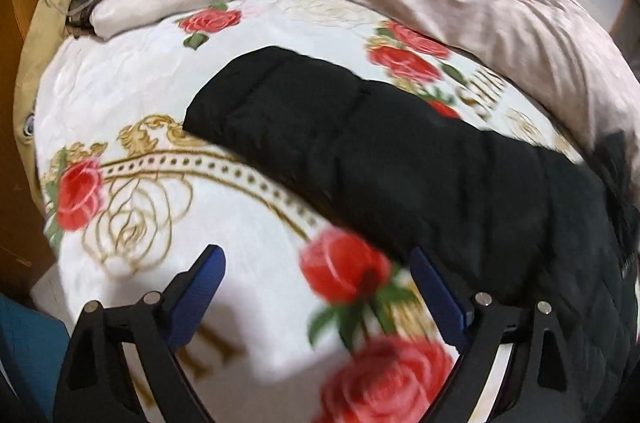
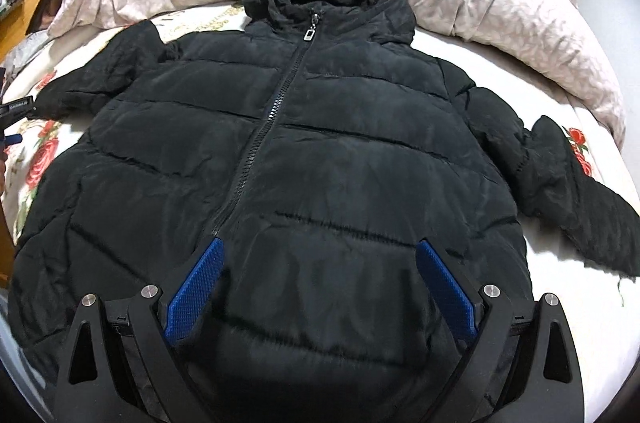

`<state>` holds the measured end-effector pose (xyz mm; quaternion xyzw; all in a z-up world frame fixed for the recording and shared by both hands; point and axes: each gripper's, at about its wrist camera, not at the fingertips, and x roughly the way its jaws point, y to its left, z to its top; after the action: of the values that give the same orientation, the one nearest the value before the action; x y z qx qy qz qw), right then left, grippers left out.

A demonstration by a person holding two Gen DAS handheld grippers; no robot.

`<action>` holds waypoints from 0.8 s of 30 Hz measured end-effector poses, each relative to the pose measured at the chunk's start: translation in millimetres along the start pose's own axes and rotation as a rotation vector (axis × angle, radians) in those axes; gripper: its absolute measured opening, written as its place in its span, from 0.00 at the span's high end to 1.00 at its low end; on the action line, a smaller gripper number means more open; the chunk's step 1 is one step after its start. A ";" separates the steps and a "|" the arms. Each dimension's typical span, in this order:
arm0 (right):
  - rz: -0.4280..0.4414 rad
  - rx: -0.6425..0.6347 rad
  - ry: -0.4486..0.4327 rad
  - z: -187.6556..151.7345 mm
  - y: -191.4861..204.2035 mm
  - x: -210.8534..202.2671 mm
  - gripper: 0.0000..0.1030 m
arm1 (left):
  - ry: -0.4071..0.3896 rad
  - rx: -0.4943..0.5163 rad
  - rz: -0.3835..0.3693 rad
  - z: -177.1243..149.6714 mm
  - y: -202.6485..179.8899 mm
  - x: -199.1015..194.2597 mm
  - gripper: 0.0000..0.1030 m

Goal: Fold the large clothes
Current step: 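Grasp the cuff of the sleeve nearest the left tool with the left tool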

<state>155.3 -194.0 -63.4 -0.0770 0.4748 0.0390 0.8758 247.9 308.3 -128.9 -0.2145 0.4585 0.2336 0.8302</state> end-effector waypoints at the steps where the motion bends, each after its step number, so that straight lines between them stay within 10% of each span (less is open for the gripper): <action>1: -0.002 0.000 0.003 2.0 0.5 3.1 0.06 | 0.002 -0.014 0.002 3.8 3.2 6.8 0.09; 10: -0.007 -0.013 0.033 9.9 5.7 26.9 0.06 | -0.057 -0.036 -0.018 35.1 9.5 40.1 0.12; 13: -0.016 -0.008 0.039 10.4 3.3 30.3 0.06 | -0.081 -0.016 -0.018 40.4 4.8 43.6 0.32; 15: -0.026 -0.007 0.041 10.2 1.0 29.8 0.06 | -0.092 0.001 -0.018 43.1 1.0 40.7 0.69; 17: -0.041 -0.012 0.040 8.7 -1.9 27.0 0.06 | -0.092 0.021 -0.012 45.2 -4.9 33.7 0.83; 24: -0.064 0.005 0.020 -0.5 -14.0 4.1 0.07 | -0.149 0.081 -0.126 49.9 -32.8 -36.9 0.88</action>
<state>159.0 -207.8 -65.8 -0.0903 0.4808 0.0087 0.8721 282.8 303.5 -68.1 -0.1915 0.3902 0.1774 0.8829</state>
